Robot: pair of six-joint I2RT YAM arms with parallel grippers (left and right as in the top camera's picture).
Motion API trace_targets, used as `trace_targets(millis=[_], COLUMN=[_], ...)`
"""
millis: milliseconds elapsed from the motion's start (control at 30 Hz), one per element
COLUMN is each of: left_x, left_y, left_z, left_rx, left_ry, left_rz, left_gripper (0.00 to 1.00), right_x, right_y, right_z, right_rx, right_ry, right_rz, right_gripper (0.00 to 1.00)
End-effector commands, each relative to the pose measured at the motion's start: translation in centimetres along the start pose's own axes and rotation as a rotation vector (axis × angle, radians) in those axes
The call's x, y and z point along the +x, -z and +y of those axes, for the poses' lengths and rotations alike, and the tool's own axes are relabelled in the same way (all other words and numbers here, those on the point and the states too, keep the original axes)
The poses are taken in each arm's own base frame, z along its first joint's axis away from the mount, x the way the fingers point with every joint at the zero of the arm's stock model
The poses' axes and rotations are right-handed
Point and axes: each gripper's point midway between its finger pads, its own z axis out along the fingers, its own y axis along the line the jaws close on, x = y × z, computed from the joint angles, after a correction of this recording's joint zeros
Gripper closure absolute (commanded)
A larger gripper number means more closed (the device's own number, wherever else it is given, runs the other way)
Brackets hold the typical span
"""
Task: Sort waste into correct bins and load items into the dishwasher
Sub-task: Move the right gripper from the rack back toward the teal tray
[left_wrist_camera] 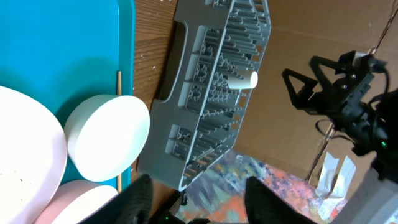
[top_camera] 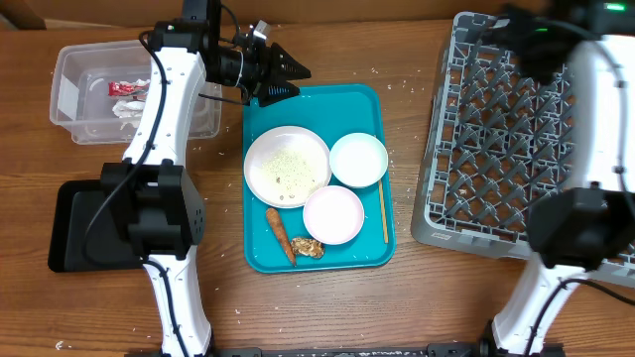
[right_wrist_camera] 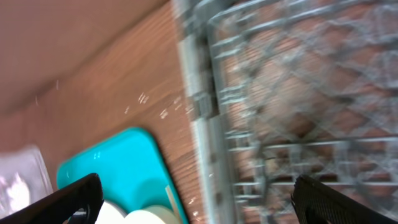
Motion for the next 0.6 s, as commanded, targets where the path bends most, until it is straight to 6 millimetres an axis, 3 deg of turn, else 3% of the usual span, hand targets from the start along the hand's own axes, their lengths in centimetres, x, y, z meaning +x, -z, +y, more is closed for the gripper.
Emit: trace_targets(millis=[0, 33, 133, 233, 433, 567], left_x=[0.0, -0.2, -0.3, -0.6, -0.7, -0.7], left_y=[0.0, 0.0, 0.2, 0.6, 0.6, 0.6], left_z=[0.0, 0.4, 1.7, 2.7, 3.0, 3.0], left_rx=[-0.014, -0.038, -0.102, -0.155, -0.171, -0.171], left_ry=[-0.021, -0.020, 0.005, 0.020, 0.020, 0.021], left_rz=[-0.007, -0.019, -0.037, -0.058, -0.065, -0.065], left_gripper=[0.41, 0.27, 0.07, 0.01, 0.00, 0.00], right_x=[1.7, 3.1, 4.9, 5.5, 6.8, 7.5], right_y=[-3.6, -5.4, -7.2, -8.5, -11.3, -12.9], right_z=[1.4, 2.1, 1.8, 1.0, -0.4, -1.1], right_rx=[0.138, 0.207, 0.310, 0.339, 0.368, 0.372], right_ry=[0.079, 0.098, 0.093, 0.079, 0.104, 0.112], right_rz=[0.016, 0.032, 0.062, 0.090, 0.146, 0.158], right_gripper=[0.00, 0.00, 0.00, 0.00, 0.01, 0.30])
